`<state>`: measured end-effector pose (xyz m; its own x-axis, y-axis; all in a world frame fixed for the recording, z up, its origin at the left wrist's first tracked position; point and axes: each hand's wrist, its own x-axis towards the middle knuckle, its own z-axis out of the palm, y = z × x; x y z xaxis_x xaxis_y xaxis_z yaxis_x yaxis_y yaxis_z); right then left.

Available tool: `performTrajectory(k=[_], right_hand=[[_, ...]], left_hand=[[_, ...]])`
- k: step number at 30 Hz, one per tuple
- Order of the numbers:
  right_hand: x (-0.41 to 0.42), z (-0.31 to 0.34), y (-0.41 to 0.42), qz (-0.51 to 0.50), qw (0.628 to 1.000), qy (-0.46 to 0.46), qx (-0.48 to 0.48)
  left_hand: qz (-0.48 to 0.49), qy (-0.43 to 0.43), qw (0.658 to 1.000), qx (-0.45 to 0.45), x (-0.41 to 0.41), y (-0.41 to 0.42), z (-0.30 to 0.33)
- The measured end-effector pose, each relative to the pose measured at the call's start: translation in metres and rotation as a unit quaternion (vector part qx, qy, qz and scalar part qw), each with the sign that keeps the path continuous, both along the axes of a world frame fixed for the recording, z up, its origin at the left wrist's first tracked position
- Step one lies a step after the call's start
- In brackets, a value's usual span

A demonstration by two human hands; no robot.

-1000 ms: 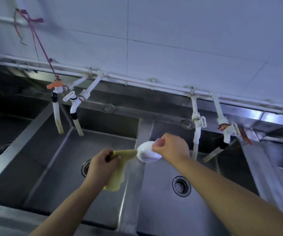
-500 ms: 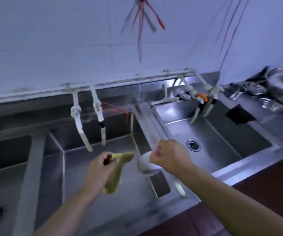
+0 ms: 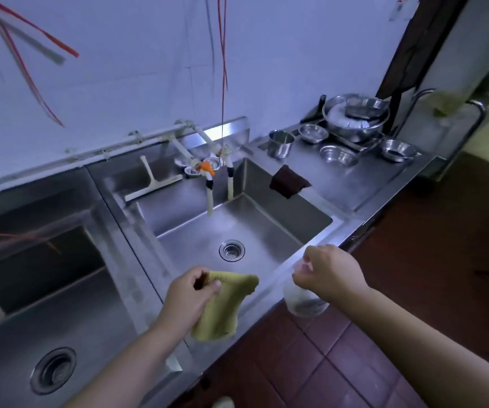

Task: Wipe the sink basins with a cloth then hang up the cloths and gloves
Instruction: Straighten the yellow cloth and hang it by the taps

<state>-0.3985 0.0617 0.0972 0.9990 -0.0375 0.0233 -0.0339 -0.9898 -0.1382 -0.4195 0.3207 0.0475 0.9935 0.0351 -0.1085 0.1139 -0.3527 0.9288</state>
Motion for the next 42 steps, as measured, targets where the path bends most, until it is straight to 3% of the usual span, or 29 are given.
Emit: performTrajectory(k=[7,14,20,27,36,42], right_hand=[[0.069,-0.008,-0.063,-0.011,1.000,-0.011,0.027],[0.192,-0.012,-0.087,0.047,0.998,0.017,0.033],[0.295,-0.004,-0.090,0.082,0.996,-0.025,0.028],[0.424,0.009,-0.072,0.154,0.987,0.023,0.041],[0.587,-0.022,-0.023,0.242,0.964,0.055,0.096],[0.662,-0.050,0.018,0.291,0.952,0.029,0.093]], left_hand=[[0.011,0.013,1.000,-0.013,0.089,-0.060,-0.014],[0.047,0.030,0.998,-0.029,0.189,-0.095,-0.021],[0.080,0.055,0.995,-0.037,0.253,-0.095,-0.017],[0.175,0.062,0.983,-0.007,0.307,-0.096,-0.015],[0.261,0.092,0.960,0.035,0.365,-0.120,-0.024],[0.310,0.130,0.942,-0.024,0.382,-0.140,-0.048]])
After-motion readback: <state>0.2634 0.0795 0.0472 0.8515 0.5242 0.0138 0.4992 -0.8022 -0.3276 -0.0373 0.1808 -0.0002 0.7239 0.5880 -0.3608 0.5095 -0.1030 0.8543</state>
